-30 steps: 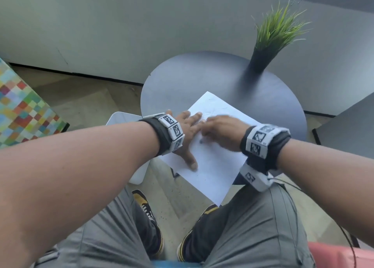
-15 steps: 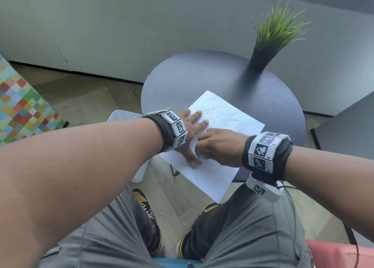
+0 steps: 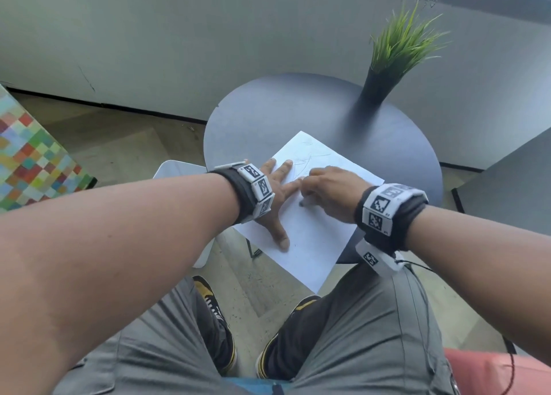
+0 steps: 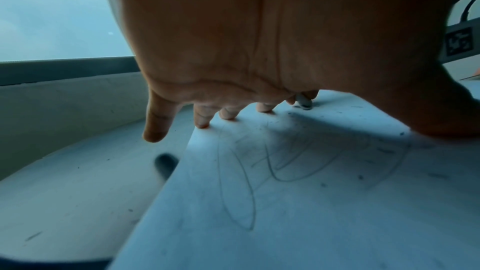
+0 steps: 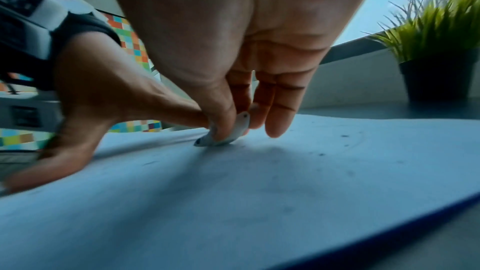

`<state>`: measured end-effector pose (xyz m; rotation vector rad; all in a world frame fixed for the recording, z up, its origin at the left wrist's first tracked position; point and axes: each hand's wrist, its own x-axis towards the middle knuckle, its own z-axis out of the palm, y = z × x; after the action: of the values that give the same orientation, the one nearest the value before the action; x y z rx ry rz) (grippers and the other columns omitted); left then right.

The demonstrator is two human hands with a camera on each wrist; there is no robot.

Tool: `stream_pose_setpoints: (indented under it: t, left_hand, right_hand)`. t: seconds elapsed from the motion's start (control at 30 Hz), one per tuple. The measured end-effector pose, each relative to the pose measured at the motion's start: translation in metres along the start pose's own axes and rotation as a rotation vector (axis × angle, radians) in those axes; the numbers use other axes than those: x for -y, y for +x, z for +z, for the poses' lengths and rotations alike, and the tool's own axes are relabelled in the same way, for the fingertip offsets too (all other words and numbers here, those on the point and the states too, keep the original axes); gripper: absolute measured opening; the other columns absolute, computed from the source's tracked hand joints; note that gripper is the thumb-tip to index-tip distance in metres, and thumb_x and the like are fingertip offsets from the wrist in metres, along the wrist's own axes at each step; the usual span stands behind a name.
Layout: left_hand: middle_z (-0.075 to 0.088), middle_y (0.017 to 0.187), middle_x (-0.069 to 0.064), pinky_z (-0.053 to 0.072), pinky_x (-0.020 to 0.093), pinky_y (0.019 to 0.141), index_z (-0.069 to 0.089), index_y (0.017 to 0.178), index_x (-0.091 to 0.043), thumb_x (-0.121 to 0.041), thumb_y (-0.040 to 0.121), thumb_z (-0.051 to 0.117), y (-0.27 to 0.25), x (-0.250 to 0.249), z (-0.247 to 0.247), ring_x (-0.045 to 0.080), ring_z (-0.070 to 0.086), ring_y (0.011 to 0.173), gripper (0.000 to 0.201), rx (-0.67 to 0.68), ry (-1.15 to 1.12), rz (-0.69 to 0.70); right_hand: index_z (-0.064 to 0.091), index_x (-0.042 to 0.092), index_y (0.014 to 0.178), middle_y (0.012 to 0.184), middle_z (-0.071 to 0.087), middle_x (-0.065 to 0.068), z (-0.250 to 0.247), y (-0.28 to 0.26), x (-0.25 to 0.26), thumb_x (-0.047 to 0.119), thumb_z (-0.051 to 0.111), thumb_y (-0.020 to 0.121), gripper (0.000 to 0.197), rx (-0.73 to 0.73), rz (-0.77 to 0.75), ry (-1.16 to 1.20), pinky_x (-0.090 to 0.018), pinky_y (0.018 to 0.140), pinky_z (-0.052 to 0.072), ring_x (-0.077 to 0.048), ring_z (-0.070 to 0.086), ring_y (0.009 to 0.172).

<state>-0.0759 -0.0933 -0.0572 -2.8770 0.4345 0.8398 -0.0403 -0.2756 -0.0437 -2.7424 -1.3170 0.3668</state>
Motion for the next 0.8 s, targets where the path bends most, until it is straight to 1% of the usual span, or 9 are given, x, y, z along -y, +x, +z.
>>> stream_pose_setpoints:
  t: [0.13, 0.27, 0.33, 0.43, 0.5, 0.57, 0.6, 0.73, 0.8]
  left_hand:
    - [-0.031, 0.162, 0.001, 0.01, 0.074, 0.111, -0.023, 0.151, -0.043, -0.099, 0.034, 0.06, 0.001, 0.001, 0.002, 0.032, -0.021, 0.151, 0.154, 0.01, 0.02, -0.011]
    - [-0.029, 0.163, 0.002, 0.01, 0.074, 0.112, -0.018, 0.152, -0.043, -0.095, 0.04, 0.066, 0.0, 0.002, 0.001, 0.033, -0.02, 0.151, 0.15, 0.005, 0.005, 0.005]
    - [-0.03, 0.163, 0.001, 0.01, 0.075, 0.111, -0.018, 0.153, -0.043, -0.095, 0.039, 0.065, 0.0, 0.002, 0.002, 0.032, -0.021, 0.151, 0.15, 0.008, 0.003, 0.002]
    - [-0.032, 0.162, 0.0, 0.009, 0.076, 0.111, -0.024, 0.151, -0.042, -0.099, 0.036, 0.061, 0.0, 0.001, 0.002, 0.031, -0.022, 0.151, 0.154, 0.018, 0.01, -0.006]
    - [-0.032, 0.162, 0.0, 0.009, 0.075, 0.111, -0.023, 0.151, -0.042, -0.097, 0.038, 0.063, 0.0, 0.001, 0.001, 0.031, -0.022, 0.151, 0.153, 0.015, 0.012, -0.002]
    - [-0.03, 0.162, 0.001, 0.01, 0.074, 0.112, -0.022, 0.152, -0.042, -0.095, 0.041, 0.065, 0.0, 0.002, 0.001, 0.031, -0.021, 0.151, 0.151, 0.007, 0.009, 0.004]
    - [-0.03, 0.162, 0.001, 0.01, 0.074, 0.112, -0.022, 0.152, -0.041, -0.095, 0.042, 0.065, -0.001, 0.002, 0.001, 0.031, -0.021, 0.151, 0.15, 0.008, 0.007, 0.004]
    - [-0.032, 0.162, 0.0, 0.011, 0.076, 0.11, -0.024, 0.152, -0.042, -0.098, 0.038, 0.061, 0.0, 0.001, 0.002, 0.032, -0.022, 0.151, 0.153, 0.012, 0.021, -0.003]
    - [-0.031, 0.162, 0.0, 0.012, 0.075, 0.111, -0.022, 0.152, -0.041, -0.097, 0.039, 0.062, 0.001, 0.001, 0.002, 0.032, -0.021, 0.151, 0.152, 0.005, 0.022, 0.0]
  right_hand:
    - [0.067, 0.018, 0.096, 0.103, 0.063, -0.001, 0.012, -0.009, 0.033, 0.014, 0.062, 0.089, 0.01, 0.163, -0.251, -0.001, -0.024, 0.078, 0.034, -0.022, 0.054, 0.098]
    - [0.062, 0.023, 0.094, 0.091, 0.053, 0.005, -0.004, 0.009, -0.001, 0.03, 0.059, 0.091, 0.009, 0.038, 0.041, -0.039, -0.034, 0.079, 0.045, -0.025, 0.056, 0.097]
    - [0.063, 0.021, 0.093, 0.096, 0.056, 0.004, 0.004, 0.005, 0.007, 0.028, 0.059, 0.091, 0.008, 0.019, -0.015, -0.028, -0.036, 0.08, 0.046, -0.026, 0.056, 0.098]
    - [0.066, 0.018, 0.098, 0.106, 0.062, 0.0, 0.013, -0.007, 0.029, 0.015, 0.059, 0.09, 0.011, 0.172, -0.26, -0.019, -0.028, 0.083, 0.04, -0.023, 0.055, 0.101]
    - [0.065, 0.018, 0.098, 0.105, 0.061, 0.0, 0.001, -0.002, 0.017, 0.021, 0.059, 0.092, 0.009, 0.15, -0.137, -0.022, -0.026, 0.081, 0.037, -0.022, 0.055, 0.102]
    - [0.062, 0.018, 0.095, 0.097, 0.056, 0.001, -0.005, 0.001, 0.003, 0.031, 0.057, 0.093, 0.013, 0.046, -0.002, -0.025, -0.031, 0.08, 0.04, -0.027, 0.056, 0.1]
    - [0.061, 0.018, 0.095, 0.096, 0.055, 0.002, -0.004, 0.0, 0.003, 0.032, 0.057, 0.093, 0.015, 0.039, 0.005, -0.019, -0.032, 0.08, 0.041, -0.028, 0.056, 0.099]
    - [0.063, 0.018, 0.101, 0.102, 0.057, 0.001, 0.011, -0.012, 0.034, 0.018, 0.056, 0.091, 0.011, 0.207, -0.213, -0.046, -0.037, 0.082, 0.046, -0.024, 0.054, 0.098]
    - [0.06, 0.018, 0.1, 0.103, 0.058, 0.001, 0.005, -0.006, 0.023, 0.022, 0.056, 0.091, 0.011, 0.153, -0.048, 0.025, -0.035, 0.085, 0.045, -0.025, 0.055, 0.1]
